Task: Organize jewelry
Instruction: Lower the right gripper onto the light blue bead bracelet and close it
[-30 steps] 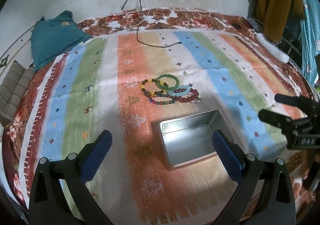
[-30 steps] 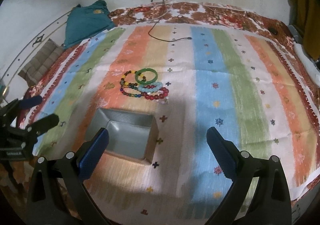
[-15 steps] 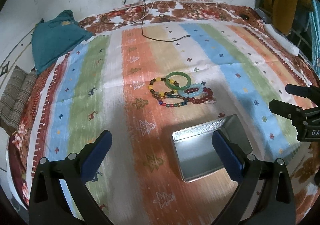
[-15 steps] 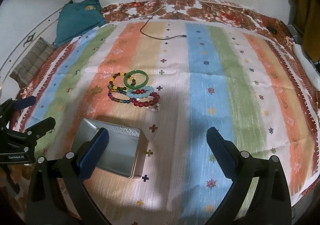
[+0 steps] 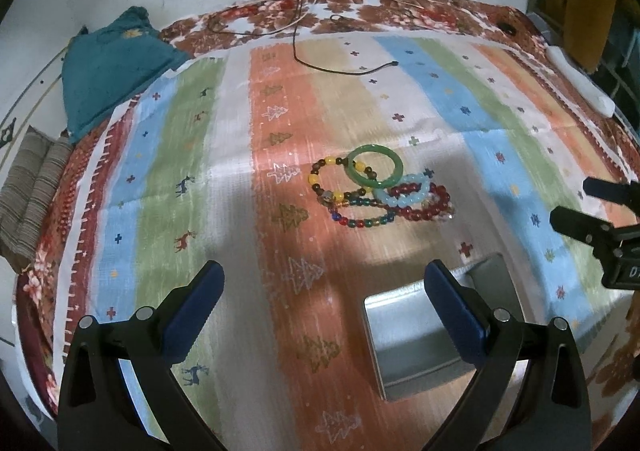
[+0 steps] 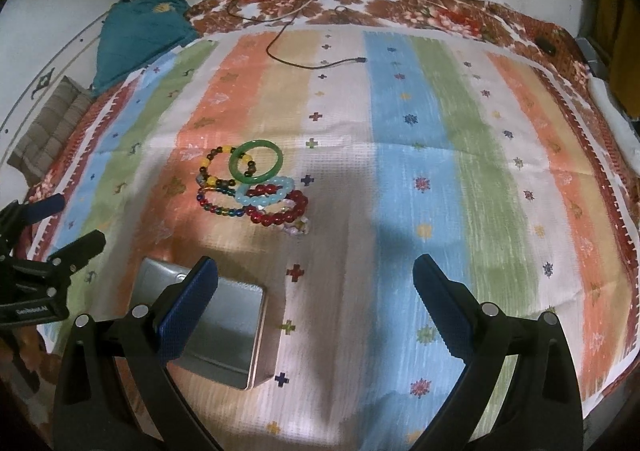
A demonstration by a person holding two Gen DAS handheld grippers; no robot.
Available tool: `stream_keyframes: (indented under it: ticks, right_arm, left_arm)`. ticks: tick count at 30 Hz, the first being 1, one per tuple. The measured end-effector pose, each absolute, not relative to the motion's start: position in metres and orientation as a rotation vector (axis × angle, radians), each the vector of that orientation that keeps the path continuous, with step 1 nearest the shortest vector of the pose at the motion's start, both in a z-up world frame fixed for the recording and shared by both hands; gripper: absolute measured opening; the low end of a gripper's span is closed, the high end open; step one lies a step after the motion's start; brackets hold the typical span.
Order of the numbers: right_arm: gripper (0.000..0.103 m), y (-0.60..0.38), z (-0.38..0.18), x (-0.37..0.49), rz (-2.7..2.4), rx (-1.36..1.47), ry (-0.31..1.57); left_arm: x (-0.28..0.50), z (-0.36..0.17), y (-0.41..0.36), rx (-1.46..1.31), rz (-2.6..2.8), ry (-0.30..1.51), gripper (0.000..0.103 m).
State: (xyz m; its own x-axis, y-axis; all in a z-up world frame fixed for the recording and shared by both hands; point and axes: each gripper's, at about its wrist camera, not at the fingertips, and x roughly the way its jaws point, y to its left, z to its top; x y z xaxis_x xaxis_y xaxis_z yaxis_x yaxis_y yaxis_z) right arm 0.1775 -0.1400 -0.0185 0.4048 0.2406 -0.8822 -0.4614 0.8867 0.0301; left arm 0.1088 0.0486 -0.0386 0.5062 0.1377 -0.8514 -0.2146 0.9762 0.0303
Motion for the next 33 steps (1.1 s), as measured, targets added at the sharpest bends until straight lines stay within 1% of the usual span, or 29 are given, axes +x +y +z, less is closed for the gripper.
stream_keyframes:
  ticks: [16, 25, 30, 32, 33]
  right_arm:
    - [0.099, -0.117, -0.044, 0.213, 0.479, -0.201, 1.155]
    - [0.099, -0.108, -0.062, 0.234, 0.476, -0.180, 1.207]
    - [0.099, -0.100, -0.070, 0.242, 0.481, -0.188, 1.217]
    - [0.099, -0.096, -0.075, 0.247, 0.479, -0.194, 1.225]
    - [0.099, -0.094, -0.076, 0.248, 0.479, -0.197, 1.228]
  left_arm:
    - [0.146, -0.058, 0.066, -0.108, 0.228, 1.073, 0.097]
    - [0.168, -0.073, 0.079, -0.147, 0.237, 1.110, 0.090]
    - [0.179, -0.083, 0.086, -0.191, 0.228, 1.126, 0.084]
    - [0.183, -0.087, 0.087, -0.199, 0.228, 1.134, 0.082]
    - [0.186, -0.089, 0.088, -0.199, 0.226, 1.139, 0.080]
